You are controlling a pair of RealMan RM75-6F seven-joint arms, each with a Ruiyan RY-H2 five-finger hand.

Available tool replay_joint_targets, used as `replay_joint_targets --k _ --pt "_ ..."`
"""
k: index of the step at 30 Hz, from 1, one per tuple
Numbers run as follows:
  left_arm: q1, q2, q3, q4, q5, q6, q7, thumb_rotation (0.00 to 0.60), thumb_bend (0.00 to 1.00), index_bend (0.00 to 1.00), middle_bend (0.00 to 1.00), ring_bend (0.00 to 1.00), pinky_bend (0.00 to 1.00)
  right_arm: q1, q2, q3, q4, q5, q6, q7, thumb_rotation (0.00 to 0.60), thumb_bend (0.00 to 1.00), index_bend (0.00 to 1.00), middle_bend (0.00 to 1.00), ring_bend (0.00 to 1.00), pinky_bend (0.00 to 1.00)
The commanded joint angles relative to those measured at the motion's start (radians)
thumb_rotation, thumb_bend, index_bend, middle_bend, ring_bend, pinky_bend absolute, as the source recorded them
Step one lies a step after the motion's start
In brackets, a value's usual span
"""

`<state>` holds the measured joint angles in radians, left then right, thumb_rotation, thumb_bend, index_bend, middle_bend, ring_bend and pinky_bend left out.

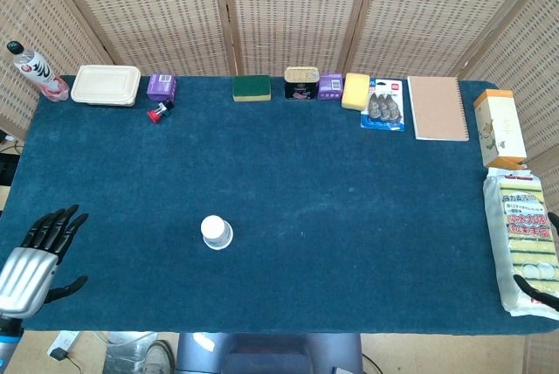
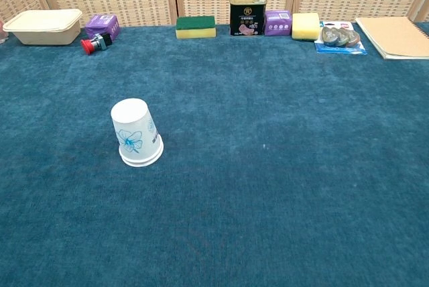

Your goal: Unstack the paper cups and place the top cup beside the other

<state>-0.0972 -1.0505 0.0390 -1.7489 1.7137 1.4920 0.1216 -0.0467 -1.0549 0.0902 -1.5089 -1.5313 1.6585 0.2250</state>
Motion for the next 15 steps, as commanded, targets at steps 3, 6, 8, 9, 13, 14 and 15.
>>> replay_joint_targets --k 3,6,8,9,13,14,15 --pt "-0.130 0.058 -0.073 -0.145 -0.097 -0.190 0.095 0.600 0.14 0.00 0.00 0.00 0.07 0.001 0.005 0.001 -0.002 0.004 -0.005 0.010 0.600 0.07 0.02 0.00 0.00 0.00" --pt "-0.194 0.058 -0.106 -0.206 -0.170 -0.292 0.177 0.600 0.14 0.00 0.00 0.00 0.07 0.001 0.010 0.000 -0.001 0.007 -0.012 0.026 0.600 0.07 0.03 0.00 0.00 0.00" --pt "-0.268 0.029 -0.136 -0.246 -0.238 -0.394 0.248 0.600 0.14 0.00 0.00 0.00 0.07 0.000 0.015 0.003 -0.001 0.012 -0.012 0.043 0.600 0.07 0.03 0.00 0.00 0.00" --pt "-0.294 0.013 -0.151 -0.251 -0.285 -0.427 0.282 0.600 0.14 0.00 0.00 0.00 0.07 -0.001 0.017 0.003 0.000 0.012 -0.012 0.051 0.600 0.07 0.03 0.00 0.00 0.00" --pt "-0.354 -0.036 -0.178 -0.270 -0.402 -0.477 0.388 0.600 0.14 0.01 0.00 0.00 0.08 -0.002 0.022 0.003 -0.001 0.014 -0.013 0.066 0.600 0.06 0.03 0.00 0.00 0.00" --pt "-0.367 -0.049 -0.183 -0.273 -0.428 -0.485 0.410 0.600 0.14 0.01 0.00 0.00 0.08 -0.002 0.023 0.003 -0.001 0.014 -0.014 0.067 0.600 0.06 0.03 0.00 0.00 0.00" --pt "-0.381 -0.061 -0.186 -0.276 -0.453 -0.491 0.432 0.600 0.14 0.03 0.00 0.00 0.07 -0.002 0.023 0.003 -0.001 0.013 -0.015 0.068 0.600 0.06 0.03 0.00 0.00 0.00"
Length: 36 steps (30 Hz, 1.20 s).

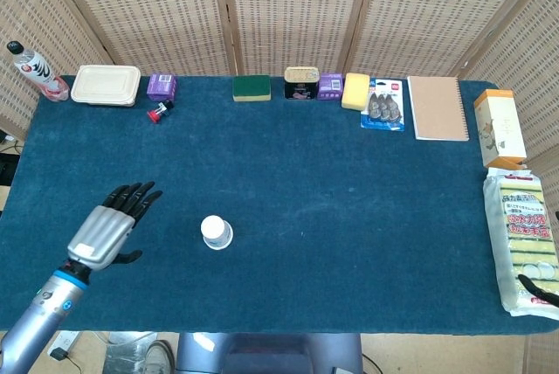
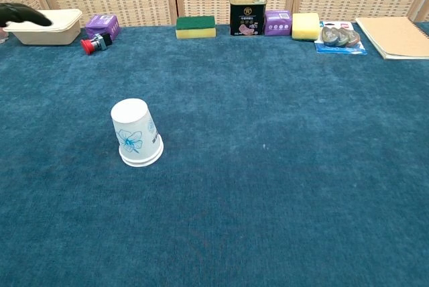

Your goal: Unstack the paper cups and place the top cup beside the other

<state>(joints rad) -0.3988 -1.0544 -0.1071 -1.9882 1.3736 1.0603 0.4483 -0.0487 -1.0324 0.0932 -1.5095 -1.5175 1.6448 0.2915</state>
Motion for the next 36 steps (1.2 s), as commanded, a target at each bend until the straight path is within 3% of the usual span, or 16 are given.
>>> replay_joint_targets --k 1,6,12,29,36 --pt "-0.092 -0.068 -0.043 -0.039 -0.138 -0.064 0.127 0.600 0.14 0.04 0.00 0.00 0.07 0.001 0.000 -0.001 -0.001 -0.002 -0.001 0.003 0.600 0.06 0.03 0.00 0.00 0.00" --pt "-0.139 -0.109 -0.049 -0.053 -0.233 -0.064 0.211 0.600 0.14 0.15 0.00 0.00 0.07 0.004 0.001 -0.002 0.000 -0.005 -0.006 0.007 0.600 0.06 0.03 0.00 0.00 0.00" --pt "-0.193 -0.157 -0.043 -0.067 -0.346 -0.043 0.310 0.600 0.14 0.21 0.00 0.00 0.07 0.005 0.003 -0.001 -0.001 -0.006 -0.007 0.017 0.600 0.06 0.03 0.00 0.00 0.00" --pt "-0.335 -0.333 -0.041 0.006 -0.575 0.025 0.450 0.600 0.14 0.23 0.00 0.00 0.08 0.009 -0.002 0.007 0.005 0.006 -0.013 0.032 0.600 0.06 0.03 0.00 0.00 0.00" --pt "-0.378 -0.376 -0.035 0.020 -0.639 0.063 0.485 0.600 0.15 0.30 0.00 0.00 0.07 0.010 -0.003 0.008 0.010 0.006 -0.012 0.037 0.600 0.06 0.03 0.00 0.00 0.00"
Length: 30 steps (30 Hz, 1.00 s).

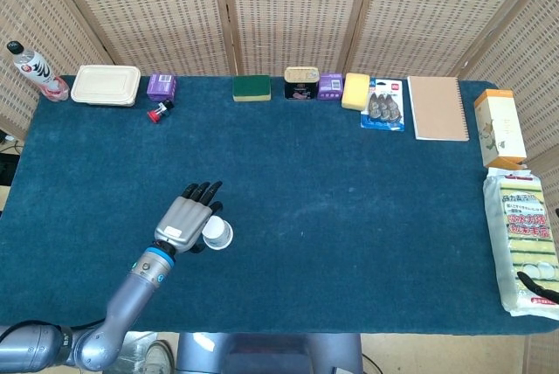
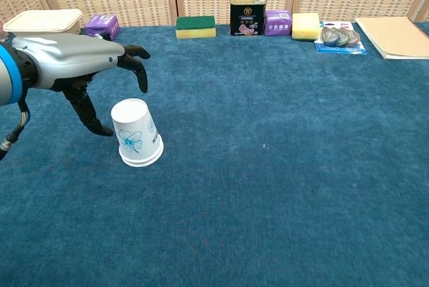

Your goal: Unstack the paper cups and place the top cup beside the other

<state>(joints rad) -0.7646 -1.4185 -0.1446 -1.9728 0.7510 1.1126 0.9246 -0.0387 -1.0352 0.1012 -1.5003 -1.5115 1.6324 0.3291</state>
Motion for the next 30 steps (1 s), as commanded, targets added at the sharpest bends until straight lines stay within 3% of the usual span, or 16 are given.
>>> replay_joint_targets --k 1,16,30 --pt "-0.019 -0.017 0.004 0.005 -0.025 0.015 0.014 0.600 0.15 0.32 0.00 0.00 0.08 0.000 0.000 0.000 0.001 0.000 0.000 0.000 0.600 0.06 0.03 0.00 0.00 0.00" --pt "-0.070 -0.038 0.016 -0.004 -0.078 0.083 0.035 0.600 0.17 0.42 0.00 0.00 0.08 0.002 0.002 -0.002 -0.002 -0.002 -0.005 -0.003 0.600 0.06 0.03 0.00 0.00 0.00" --pt "-0.074 0.083 0.019 -0.157 -0.076 0.139 0.008 0.600 0.17 0.42 0.00 0.00 0.07 0.001 0.004 -0.002 -0.003 0.000 -0.006 0.002 0.600 0.06 0.03 0.00 0.00 0.00"
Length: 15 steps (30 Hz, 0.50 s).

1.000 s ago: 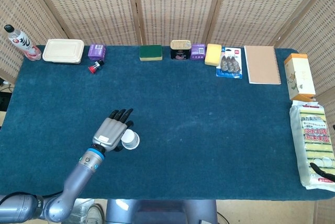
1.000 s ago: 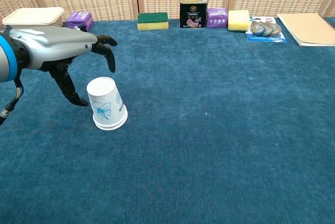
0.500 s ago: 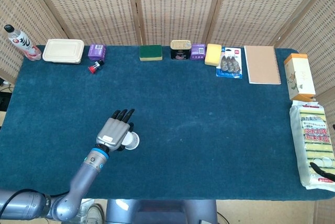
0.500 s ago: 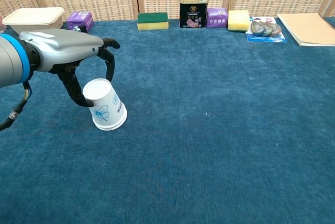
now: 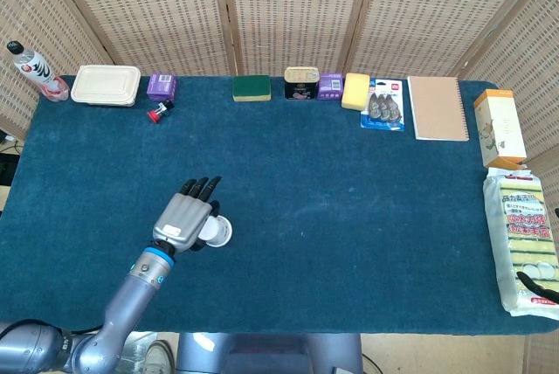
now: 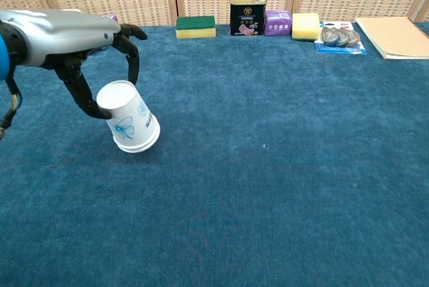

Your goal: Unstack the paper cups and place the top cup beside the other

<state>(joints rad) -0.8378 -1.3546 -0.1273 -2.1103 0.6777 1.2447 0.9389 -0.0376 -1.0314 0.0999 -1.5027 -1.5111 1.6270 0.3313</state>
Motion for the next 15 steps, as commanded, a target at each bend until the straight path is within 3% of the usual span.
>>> replay_joint_targets --k 1,8,15 --pt "-0.001 0.028 0.003 -0.029 -0.007 0.007 -0.009 0.600 0.17 0.42 0.00 0.00 0.08 0.000 0.001 -0.001 -0.002 -0.001 -0.001 -0.001 0.600 0.06 0.03 0.00 0.00 0.00" --pt "-0.016 0.085 0.014 -0.062 -0.070 -0.029 -0.034 0.600 0.17 0.42 0.00 0.00 0.07 0.002 0.000 -0.002 -0.004 -0.002 -0.003 -0.006 0.600 0.06 0.03 0.00 0.00 0.00" --pt "-0.033 0.085 0.022 -0.036 -0.082 -0.045 -0.061 0.600 0.17 0.42 0.00 0.00 0.08 0.003 -0.001 -0.002 -0.004 0.000 -0.006 -0.006 0.600 0.06 0.03 0.00 0.00 0.00"
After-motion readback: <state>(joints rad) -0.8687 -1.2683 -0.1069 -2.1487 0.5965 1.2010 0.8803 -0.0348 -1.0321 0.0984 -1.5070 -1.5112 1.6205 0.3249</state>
